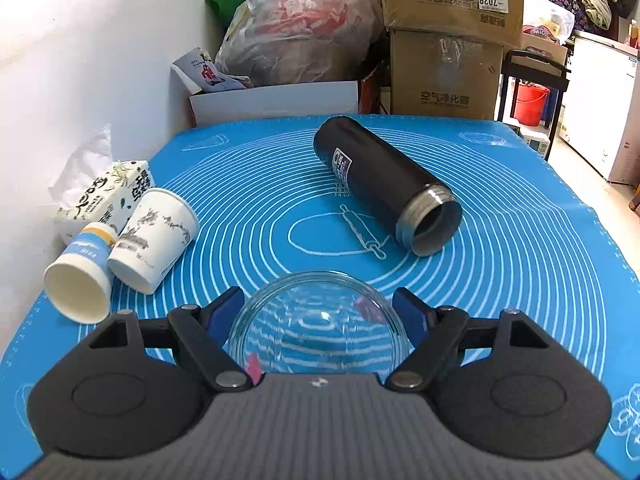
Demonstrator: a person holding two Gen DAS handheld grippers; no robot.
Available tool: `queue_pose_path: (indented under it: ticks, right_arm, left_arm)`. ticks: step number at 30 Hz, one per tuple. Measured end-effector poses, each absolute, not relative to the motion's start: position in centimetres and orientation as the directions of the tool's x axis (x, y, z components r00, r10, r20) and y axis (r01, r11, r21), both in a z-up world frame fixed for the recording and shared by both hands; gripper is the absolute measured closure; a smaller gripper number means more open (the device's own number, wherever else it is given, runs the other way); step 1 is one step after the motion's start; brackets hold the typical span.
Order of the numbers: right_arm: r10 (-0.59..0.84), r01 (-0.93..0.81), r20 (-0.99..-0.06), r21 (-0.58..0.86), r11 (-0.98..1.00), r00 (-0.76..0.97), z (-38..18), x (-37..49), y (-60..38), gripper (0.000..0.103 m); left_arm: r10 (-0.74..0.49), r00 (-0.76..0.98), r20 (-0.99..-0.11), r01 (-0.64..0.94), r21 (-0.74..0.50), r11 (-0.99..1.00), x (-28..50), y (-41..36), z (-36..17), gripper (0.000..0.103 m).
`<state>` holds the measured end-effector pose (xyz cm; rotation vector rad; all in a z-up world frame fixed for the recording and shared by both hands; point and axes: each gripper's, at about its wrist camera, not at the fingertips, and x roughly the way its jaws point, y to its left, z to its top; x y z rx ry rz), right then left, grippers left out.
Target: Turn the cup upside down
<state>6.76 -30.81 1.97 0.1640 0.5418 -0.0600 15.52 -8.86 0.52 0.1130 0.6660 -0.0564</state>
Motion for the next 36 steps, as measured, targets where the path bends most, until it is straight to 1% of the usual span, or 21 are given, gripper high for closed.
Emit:
queue_pose_path:
  ticks: [5, 6, 18, 23, 26, 31, 36]
  right_arm:
    - [-0.015, 0.105, -0.52, 0.144, 0.984, 0.854, 2.1, 5.7, -30.9, 0.0]
    - [-0.016, 0.105, -0.52, 0.143, 0.984, 0.854, 2.1, 5.5, -30.9, 0.0]
    - [-0.023, 0.105, -0.528, 0.125, 0.987, 0.849, 2.3, 3.9, -30.3, 0.0]
    - [-0.022, 0.102, -0.532, 0.121, 0.987, 0.847, 2.3, 3.9, -30.0, 0.0]
    - [-0.02, 0.098, -0.533, 0.119, 0.988, 0.846, 2.4, 4.0, -29.8, 0.0]
    - [-0.014, 0.094, -0.536, 0.123, 0.988, 0.844, 2.3, 4.2, -29.7, 0.0]
    - [-0.013, 0.089, -0.538, 0.116, 0.989, 0.843, 2.4, 4.3, -29.4, 0.0]
  left_arm:
    - [-0.022, 0.786, -0.618, 0.086, 0.073, 0.994, 13.4, -8.8, 0.8, 0.027]
    - [-0.024, 0.792, -0.611, 0.089, 0.077, 0.993, 12.9, -8.9, 0.8, 0.031]
    - [-0.044, 0.779, -0.625, 0.101, 0.056, 0.993, 11.9, -8.3, 1.1, 0.031]
    - [-0.043, 0.777, -0.628, 0.102, 0.059, 0.993, 11.9, -8.0, 0.8, 0.028]
    - [-0.043, 0.773, -0.632, 0.094, 0.048, 0.994, 12.1, -7.6, 0.7, 0.025]
    - [-0.031, 0.772, -0.635, 0.085, 0.055, 0.995, 12.4, -7.4, 0.7, 0.014]
    - [-0.031, 0.77, -0.637, 0.082, 0.051, 0.995, 12.4, -7.1, 0.7, 0.014]
